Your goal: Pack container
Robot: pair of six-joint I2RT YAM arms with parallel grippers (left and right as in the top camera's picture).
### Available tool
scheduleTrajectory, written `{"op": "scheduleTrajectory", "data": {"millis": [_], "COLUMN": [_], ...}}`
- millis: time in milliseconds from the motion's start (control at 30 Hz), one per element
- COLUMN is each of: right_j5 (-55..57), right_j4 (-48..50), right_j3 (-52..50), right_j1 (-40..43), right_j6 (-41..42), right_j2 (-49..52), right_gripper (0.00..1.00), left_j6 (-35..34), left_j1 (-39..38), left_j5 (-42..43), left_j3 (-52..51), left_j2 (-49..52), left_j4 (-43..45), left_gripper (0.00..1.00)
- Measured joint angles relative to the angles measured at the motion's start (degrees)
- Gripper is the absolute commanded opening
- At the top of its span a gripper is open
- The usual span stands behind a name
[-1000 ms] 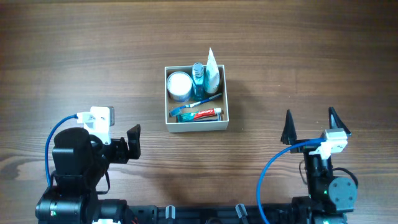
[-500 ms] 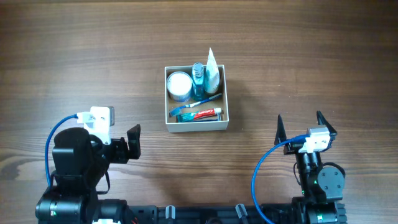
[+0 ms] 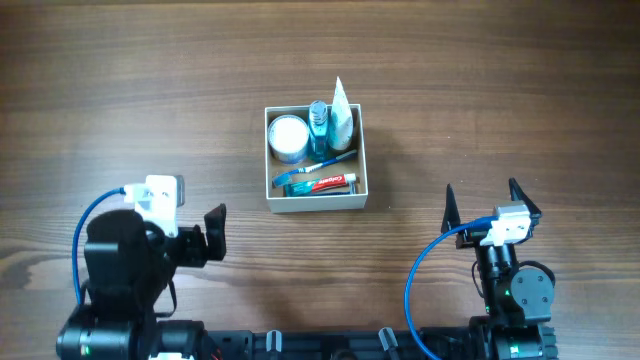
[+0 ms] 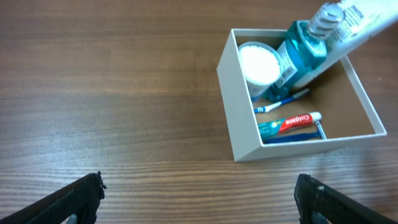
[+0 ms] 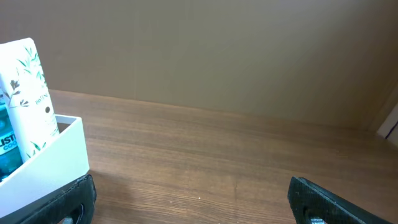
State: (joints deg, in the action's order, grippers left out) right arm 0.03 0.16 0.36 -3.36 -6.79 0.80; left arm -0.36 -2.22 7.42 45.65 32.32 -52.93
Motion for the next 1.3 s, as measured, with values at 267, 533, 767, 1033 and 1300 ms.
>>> {"op": "scheduleTrajectory", "data": {"millis": [267,533,767,1033,1300], "right_j5": [0.0,0.0,0.0,0.0,0.0], "right_j4": [0.02,0.02,0.02,0.02,0.02], "right_j3": [0.0,0.0,0.0,0.0,0.0], "right_j1": [0.0,0.0,0.0,0.0,0.0], "right_j6": [-0.17,-0.22,-0.22,-0.22,-0.22], "right_j2": [0.04,0.11,0.11,0.11,0.11], "right_gripper": [1.0,1.0,1.0,1.0,1.0], "left_j6": [0.04,2.69,3.89,3.89,3.89], "left_j1": [-0.63,-2.78,-2.78,-2.78,-2.78], "left_j5": [-0.24,-4.83,-5.22,-5.22,-5.22], "left_j3": [-22.16,-42.18,-44.85,-44.85,-44.85], "left_j2": [-20.04,-29.0,-31.23,-31.26,-31.26], "left_j4": [24.28,55.98,48.63,48.63,48.63], "left_gripper": [1.0,1.0,1.0,1.0,1.0]}}
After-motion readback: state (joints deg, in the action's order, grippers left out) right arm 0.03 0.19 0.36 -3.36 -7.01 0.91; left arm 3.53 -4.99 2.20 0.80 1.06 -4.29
